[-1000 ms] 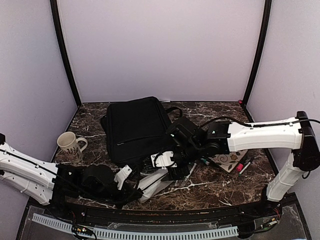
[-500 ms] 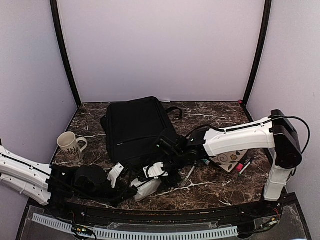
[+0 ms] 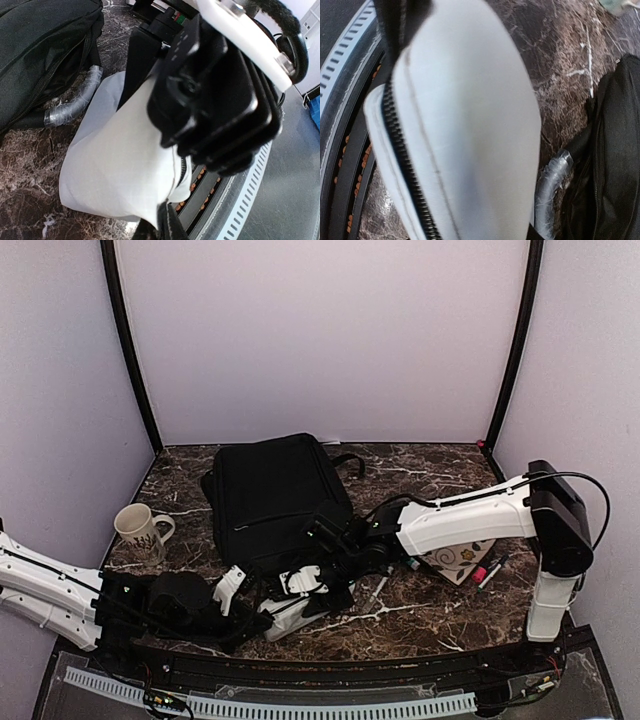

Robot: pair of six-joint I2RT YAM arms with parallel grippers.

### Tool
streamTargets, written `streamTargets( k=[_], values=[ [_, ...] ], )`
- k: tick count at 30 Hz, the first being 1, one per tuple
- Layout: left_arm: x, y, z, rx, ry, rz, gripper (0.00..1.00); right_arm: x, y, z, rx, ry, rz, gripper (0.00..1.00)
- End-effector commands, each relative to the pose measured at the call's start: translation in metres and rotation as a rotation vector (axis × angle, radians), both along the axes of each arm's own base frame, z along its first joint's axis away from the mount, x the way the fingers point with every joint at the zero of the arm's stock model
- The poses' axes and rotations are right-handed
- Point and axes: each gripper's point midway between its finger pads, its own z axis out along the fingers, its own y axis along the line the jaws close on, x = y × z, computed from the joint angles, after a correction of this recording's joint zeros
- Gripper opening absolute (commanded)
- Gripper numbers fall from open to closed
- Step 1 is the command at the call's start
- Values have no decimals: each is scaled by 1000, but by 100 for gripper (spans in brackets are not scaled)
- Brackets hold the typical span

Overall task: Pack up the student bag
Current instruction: Pass from the left arm to the right

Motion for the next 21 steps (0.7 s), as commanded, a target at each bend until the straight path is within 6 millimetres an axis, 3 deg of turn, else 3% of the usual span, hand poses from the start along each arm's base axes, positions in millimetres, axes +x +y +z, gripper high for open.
streamTargets(
  k=[1, 4, 7, 14, 16, 17, 21],
  values=[
    [8, 4, 4, -10, -23, 39, 13, -5, 2, 16, 16, 44, 21, 27],
    [13, 9, 17, 11, -54, 57, 29, -4, -5, 32, 21, 56, 18, 12],
    [17, 12, 35, 26, -100, 59, 41, 0, -12, 49, 42, 59, 7, 10],
    [30, 14, 70, 99, -210, 64, 45, 0, -45, 90, 52, 53, -34, 8],
    [38, 17, 70, 165, -247, 74, 46, 3, -59, 95, 36, 43, -63, 8],
    [43, 15, 68, 206, -261, 69, 47, 6, -68, 108, 51, 23, -82, 8],
    [66, 13, 61, 334, -286, 77, 50, 21, -107, 112, 10, -10, -174, 7]
  ],
)
